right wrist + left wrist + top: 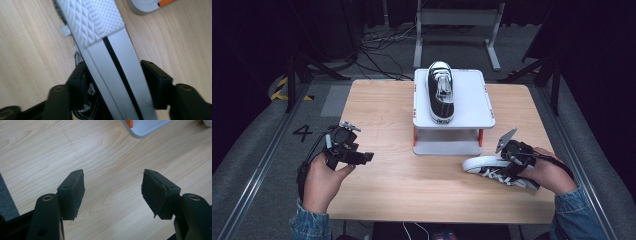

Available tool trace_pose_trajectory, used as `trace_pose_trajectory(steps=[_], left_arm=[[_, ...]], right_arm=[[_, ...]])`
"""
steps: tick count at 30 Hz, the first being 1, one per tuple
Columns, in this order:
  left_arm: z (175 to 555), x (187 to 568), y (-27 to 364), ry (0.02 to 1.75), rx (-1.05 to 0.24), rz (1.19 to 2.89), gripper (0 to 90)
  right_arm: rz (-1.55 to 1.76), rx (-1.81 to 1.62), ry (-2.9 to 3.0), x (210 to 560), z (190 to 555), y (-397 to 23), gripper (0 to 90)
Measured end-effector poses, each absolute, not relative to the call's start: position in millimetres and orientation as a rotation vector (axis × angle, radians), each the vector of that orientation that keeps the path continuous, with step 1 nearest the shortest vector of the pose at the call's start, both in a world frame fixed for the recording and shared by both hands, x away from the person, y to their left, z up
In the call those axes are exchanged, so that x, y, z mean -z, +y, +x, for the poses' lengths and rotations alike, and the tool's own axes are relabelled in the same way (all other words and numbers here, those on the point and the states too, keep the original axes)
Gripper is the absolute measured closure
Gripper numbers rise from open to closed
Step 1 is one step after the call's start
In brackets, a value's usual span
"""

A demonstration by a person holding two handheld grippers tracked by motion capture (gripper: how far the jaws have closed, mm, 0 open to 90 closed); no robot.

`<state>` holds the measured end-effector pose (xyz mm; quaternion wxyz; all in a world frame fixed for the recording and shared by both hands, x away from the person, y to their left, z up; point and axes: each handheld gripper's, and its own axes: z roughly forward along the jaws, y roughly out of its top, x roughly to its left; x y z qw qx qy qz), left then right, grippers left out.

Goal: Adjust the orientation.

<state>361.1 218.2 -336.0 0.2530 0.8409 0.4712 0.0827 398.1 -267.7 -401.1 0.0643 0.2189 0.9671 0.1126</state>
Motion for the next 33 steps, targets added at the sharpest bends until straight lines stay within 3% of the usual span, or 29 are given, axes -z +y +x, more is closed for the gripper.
trace_pose_trajectory(steps=[3,13,18,23,33], left_arm=[[365.3,335.6,213.8,1.265,-0.217,2.297,35.8],[380.6,337.7,196.6,1.196,-0.195,2.334,36.0],[384.7,338.7,192.0,1.185,-0.181,2.344,36.1],[384.7,339.7,192.6,1.186,-0.178,2.348,36.1],[384.0,340.5,192.6,1.185,-0.173,2.348,36.1]], right_arm=[[0.818,-0.372,2.963,396.7,397.9,-273.3,55.1],[1.142,-0.548,2.871,380.3,392.6,-308.5,55.9],[1.372,-0.563,2.771,390.2,398.8,-333.0,55.5],[1.406,-0.601,2.747,403.1,408.0,-339.3,50.0],[1.449,-0.564,2.54,393.1,408.0,-359.1,42.5]])
